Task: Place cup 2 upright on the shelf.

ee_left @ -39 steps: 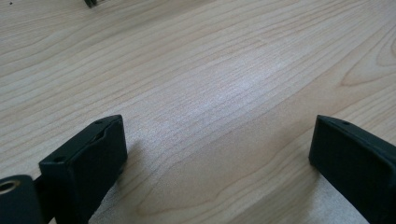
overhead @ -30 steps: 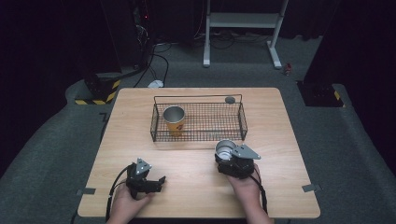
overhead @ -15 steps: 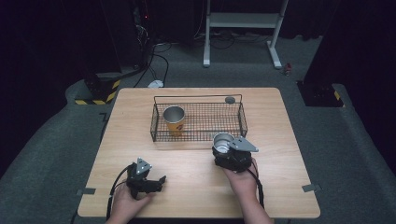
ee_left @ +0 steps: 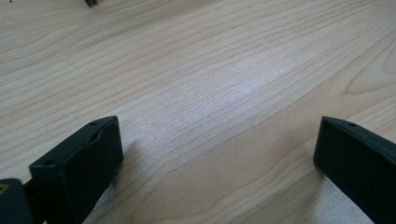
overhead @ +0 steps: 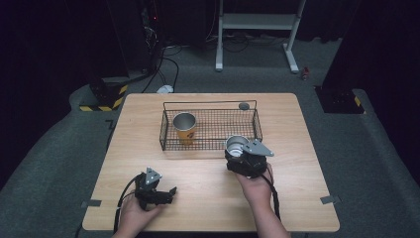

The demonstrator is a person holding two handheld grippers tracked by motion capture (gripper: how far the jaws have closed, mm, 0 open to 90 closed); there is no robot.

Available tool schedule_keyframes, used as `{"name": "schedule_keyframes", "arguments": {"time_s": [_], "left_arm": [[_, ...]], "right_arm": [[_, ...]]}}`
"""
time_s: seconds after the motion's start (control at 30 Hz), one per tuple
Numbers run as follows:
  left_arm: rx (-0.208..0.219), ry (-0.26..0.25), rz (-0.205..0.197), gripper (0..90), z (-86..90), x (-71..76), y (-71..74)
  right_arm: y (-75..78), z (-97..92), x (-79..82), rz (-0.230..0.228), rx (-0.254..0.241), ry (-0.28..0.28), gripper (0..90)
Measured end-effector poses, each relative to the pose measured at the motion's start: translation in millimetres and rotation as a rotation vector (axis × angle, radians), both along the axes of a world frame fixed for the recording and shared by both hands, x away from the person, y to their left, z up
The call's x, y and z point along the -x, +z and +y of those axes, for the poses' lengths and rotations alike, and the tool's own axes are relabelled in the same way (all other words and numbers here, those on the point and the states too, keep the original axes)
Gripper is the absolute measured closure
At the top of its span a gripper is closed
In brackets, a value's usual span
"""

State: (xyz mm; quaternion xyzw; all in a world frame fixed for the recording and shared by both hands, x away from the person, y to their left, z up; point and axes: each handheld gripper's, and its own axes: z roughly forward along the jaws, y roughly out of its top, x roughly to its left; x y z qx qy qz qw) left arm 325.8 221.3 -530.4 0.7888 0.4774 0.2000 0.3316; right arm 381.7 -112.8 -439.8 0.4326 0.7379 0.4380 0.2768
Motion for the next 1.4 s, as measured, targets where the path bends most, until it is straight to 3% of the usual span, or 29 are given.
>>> {"name": "schedule_keyframes", "arguments": {"time_s": [0.53, 1.1, 1.4], "left_arm": [[0.0, 0.003, 0.002, 0.7, -0.1, -0.4, -0.1], [0.001, 0.003, 0.002, 0.7, -0.1, -0.5, -0.1], [-0.002, 0.002, 0.002, 0.6, 0.1, -0.6, 0.1]], "right_arm": [[12.8, 1.4, -16.0, -0.051, -0.011, 0.003, 18.5], [23.6, 0.7, -48.9, -0.05, -0.026, -0.037, 18.6], [24.5, 7.7, -62.3, -0.044, -0.01, -0.048, 18.6]]}}
